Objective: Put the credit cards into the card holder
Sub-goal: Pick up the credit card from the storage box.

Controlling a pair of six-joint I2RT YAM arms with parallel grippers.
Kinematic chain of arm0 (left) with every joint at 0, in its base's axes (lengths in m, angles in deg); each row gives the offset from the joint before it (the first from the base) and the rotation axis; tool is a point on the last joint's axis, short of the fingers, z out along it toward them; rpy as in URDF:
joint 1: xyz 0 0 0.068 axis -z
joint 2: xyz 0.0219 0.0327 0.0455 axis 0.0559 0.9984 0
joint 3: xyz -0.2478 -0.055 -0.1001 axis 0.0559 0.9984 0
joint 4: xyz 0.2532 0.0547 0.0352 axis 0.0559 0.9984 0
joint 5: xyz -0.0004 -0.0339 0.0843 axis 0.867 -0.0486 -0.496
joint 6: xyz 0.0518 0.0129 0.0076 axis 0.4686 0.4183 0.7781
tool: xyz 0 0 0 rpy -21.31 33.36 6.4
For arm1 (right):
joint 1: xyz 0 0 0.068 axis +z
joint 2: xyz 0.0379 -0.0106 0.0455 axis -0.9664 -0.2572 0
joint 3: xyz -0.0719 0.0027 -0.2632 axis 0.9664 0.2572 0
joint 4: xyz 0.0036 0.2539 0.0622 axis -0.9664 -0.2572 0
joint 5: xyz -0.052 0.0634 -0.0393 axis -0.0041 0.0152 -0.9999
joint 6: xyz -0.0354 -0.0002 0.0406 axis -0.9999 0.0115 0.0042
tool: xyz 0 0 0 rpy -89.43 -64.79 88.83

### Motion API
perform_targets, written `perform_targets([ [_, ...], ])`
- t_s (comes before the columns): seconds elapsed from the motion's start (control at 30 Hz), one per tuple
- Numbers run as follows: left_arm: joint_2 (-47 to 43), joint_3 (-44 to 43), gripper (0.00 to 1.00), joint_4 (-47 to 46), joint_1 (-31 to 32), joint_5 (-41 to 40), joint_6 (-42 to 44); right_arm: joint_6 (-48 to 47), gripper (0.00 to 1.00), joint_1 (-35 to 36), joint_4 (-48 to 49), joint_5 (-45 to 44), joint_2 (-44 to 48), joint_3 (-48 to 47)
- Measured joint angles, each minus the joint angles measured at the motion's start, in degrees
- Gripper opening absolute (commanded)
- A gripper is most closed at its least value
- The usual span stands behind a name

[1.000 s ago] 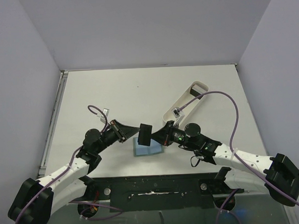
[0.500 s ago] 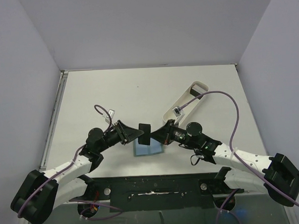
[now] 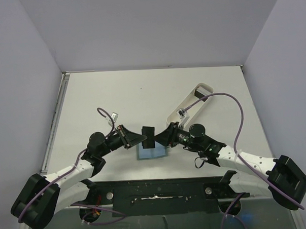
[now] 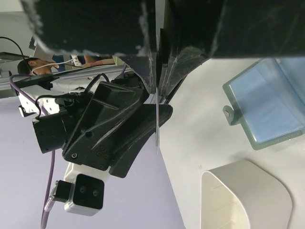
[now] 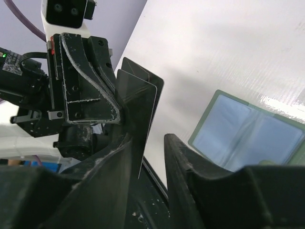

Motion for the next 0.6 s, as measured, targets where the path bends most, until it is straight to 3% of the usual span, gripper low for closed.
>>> perform_targets([
  [0.23, -0.50, 0.79, 0.00, 0.11, 0.00, -0.39, -0.02, 0.11, 0.32, 0.07, -0.02, 0.33, -2.91, -1.73],
  [0.43, -0.48, 0.81, 0.00, -0.02, -0.07, -0.15, 0.07, 0.85, 0.47, -0.15, 1.49, 1.68, -3.74, -1.70],
  [0.6, 0.33, 0.81, 0.00, -0.96, -0.11, 2.19, 0.57, 1.53, 0.47, -2.10, 2.32, 3.61, -2.47, -1.70],
])
